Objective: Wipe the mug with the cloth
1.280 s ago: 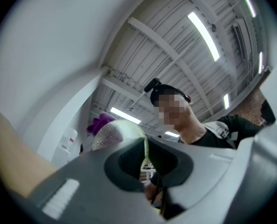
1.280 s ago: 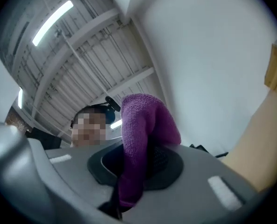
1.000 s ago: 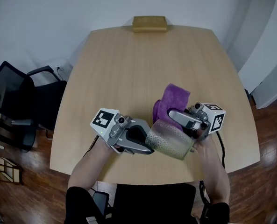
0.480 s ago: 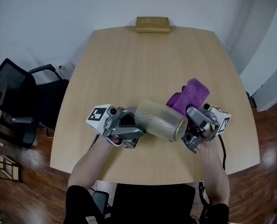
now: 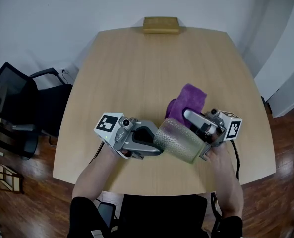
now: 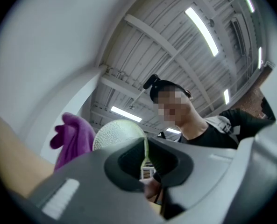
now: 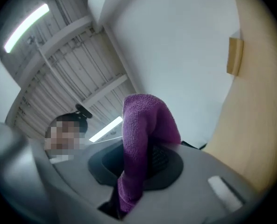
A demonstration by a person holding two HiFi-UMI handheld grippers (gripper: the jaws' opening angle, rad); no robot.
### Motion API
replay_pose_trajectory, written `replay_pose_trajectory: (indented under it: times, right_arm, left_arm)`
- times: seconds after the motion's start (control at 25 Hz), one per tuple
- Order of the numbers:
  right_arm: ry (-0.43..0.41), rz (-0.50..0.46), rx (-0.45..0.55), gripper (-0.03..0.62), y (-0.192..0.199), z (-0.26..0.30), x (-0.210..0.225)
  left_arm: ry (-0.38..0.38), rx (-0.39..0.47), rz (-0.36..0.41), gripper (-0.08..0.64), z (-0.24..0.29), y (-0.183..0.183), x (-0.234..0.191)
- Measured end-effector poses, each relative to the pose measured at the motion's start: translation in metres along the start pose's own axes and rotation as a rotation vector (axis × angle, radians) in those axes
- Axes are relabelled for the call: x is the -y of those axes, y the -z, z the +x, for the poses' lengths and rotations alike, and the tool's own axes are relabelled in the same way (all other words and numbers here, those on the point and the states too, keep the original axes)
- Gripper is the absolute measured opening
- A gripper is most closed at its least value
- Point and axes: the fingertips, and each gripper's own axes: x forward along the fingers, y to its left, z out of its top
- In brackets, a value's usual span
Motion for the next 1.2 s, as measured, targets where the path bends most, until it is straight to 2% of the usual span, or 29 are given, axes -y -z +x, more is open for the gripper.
replay_pose_trajectory:
  times: [0.08, 0.12, 0.24, 0.36, 0.44, 0.52, 0.6, 0.68, 0.72, 0.76, 0.84, 0.92, 0.96, 1.04, 1.12, 1.2]
  right_arm:
    - [-0.109, -0.082, 0.082, 0.054, -0.031, -0.016, -0.034]
    - [-0.155, -0.123, 0.091, 0.054, -0.039, -0.019, -0.049]
    - [-0.228, -0.212, -0.006, 0.054, -0.032, -0.009, -0.074]
    - [-0.206, -0.214, -0.170, 0.054, -0.001, 0.011, -0.075]
    - [-0.168, -0.219, -0.241, 0.054, 0.015, 0.011, -0.060]
    - [-0.112, -0.209, -0.277, 0.054, 0.025, 0.009, -0.040]
    - [-0.016, -0.197, -0.299, 0.054, 0.030, 0.009, -0.018]
    - [0.078, -0.225, -0.305, 0.054, 0.027, 0.005, -0.003]
    - [0.087, -0.247, -0.285, 0.054, 0.019, 0.002, -0.005]
    - [0.067, -0.272, -0.248, 0.054, 0.007, -0.001, -0.013]
    - [-0.026, -0.329, -0.155, 0.054, -0.021, -0.008, -0.045]
    - [-0.105, -0.387, -0.109, 0.054, -0.037, -0.013, -0.075]
    - [-0.115, -0.418, -0.123, 0.054, -0.037, -0.014, -0.083]
    - [-0.084, -0.487, -0.226, 0.054, -0.021, -0.010, -0.079]
    - [-0.053, -0.503, -0.354, 0.054, 0.005, -0.001, -0.068]
    - [-0.046, -0.514, -0.435, 0.054, 0.024, 0.004, -0.059]
  left_arm:
    - [-0.030, 0.010, 0.001, 0.043, 0.005, -0.006, -0.006]
    - [-0.044, 0.012, -0.002, 0.043, 0.004, -0.009, -0.008]
    - [-0.064, -0.001, -0.035, 0.043, -0.006, -0.011, -0.011]
    - [-0.032, -0.070, -0.102, 0.044, -0.001, 0.005, -0.006]
    - [0.005, -0.135, -0.147, 0.044, 0.007, 0.021, 0.001]
    - [0.030, -0.189, -0.170, 0.051, 0.016, 0.037, 0.004]
    - [0.037, -0.217, -0.183, 0.054, 0.021, 0.047, 0.004]
    - [0.027, -0.227, -0.184, 0.043, 0.021, 0.050, 0.002]
    - [0.013, -0.223, -0.179, 0.043, 0.019, 0.048, -0.001]
    - [-0.009, -0.214, -0.172, 0.043, 0.015, 0.044, -0.005]
    - [-0.069, -0.181, -0.162, 0.043, 0.005, 0.031, -0.016]
    - [-0.127, -0.145, -0.155, 0.043, -0.007, 0.017, -0.026]
    - [-0.149, -0.137, -0.152, 0.043, -0.011, 0.013, -0.029]
    - [-0.172, -0.137, -0.159, 0.043, -0.016, 0.011, -0.031]
    - [-0.166, -0.160, -0.191, 0.043, -0.015, 0.018, -0.030]
    - [-0.138, -0.202, -0.241, 0.043, -0.009, 0.031, -0.026]
